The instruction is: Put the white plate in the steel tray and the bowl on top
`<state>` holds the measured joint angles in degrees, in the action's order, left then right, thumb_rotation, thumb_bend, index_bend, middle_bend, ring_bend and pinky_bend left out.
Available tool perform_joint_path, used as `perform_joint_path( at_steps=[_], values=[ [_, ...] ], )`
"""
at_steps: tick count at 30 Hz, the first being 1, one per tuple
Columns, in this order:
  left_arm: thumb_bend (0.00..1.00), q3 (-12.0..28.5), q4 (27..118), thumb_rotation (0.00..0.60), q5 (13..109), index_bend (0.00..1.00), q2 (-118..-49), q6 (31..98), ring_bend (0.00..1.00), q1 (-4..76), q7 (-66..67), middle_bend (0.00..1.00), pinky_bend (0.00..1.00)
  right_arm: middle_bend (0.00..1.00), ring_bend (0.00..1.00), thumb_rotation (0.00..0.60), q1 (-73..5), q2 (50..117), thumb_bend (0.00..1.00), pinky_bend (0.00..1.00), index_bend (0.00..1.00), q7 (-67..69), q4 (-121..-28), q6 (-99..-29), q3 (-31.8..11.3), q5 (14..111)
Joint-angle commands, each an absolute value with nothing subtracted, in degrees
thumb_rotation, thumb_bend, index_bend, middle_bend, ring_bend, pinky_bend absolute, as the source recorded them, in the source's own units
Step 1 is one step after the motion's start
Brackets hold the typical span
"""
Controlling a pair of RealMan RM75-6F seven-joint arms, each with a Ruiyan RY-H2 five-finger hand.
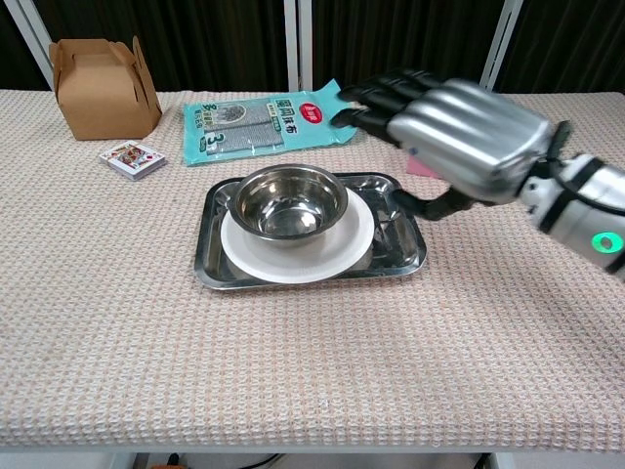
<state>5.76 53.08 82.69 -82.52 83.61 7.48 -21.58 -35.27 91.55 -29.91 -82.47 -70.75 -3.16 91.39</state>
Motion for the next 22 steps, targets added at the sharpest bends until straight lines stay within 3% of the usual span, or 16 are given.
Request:
perform_joint_path(
  at_steps=[1, 9, 16, 22],
  values=[
    [0.01, 4.95, 54.70, 0.600, 83.79, 0.07, -81.39, 84.46, 0.07, 7.28, -19.70, 0.12, 0.17, 0.00, 0.00, 0.600, -27.38, 80.09, 0.34, 0.00, 0.02, -22.83, -89.12, -76.90, 0.35, 89.01],
    [0.01, 2.63, 59.62, 0.600, 85.99, 0.09, -78.13, 85.94, 0.07, 5.94, -15.54, 0.12, 0.17, 0.00, 0.00, 0.600, -17.36, 73.41, 0.31, 0.00, 0.00, -8.44, -81.82, -84.50, 1.85, 84.29],
    [0.01, -0.09, 62.13, 0.573, 88.80, 0.10, -75.77, 86.26, 0.07, 5.21, -14.50, 0.12, 0.16, 0.00, 0.00, 0.600, -12.02, 71.99, 0.31, 0.00, 0.00, -3.15, -77.91, -82.72, 1.68, 77.96],
    [0.01, -0.32, 61.93, 0.523, 89.41, 0.10, -75.89, 88.19, 0.07, 4.32, -12.84, 0.12, 0.15, 0.00, 0.00, 0.600, -10.78, 72.37, 0.31, 0.00, 0.00, -0.57, -76.41, -81.91, 1.76, 79.27]
  ],
)
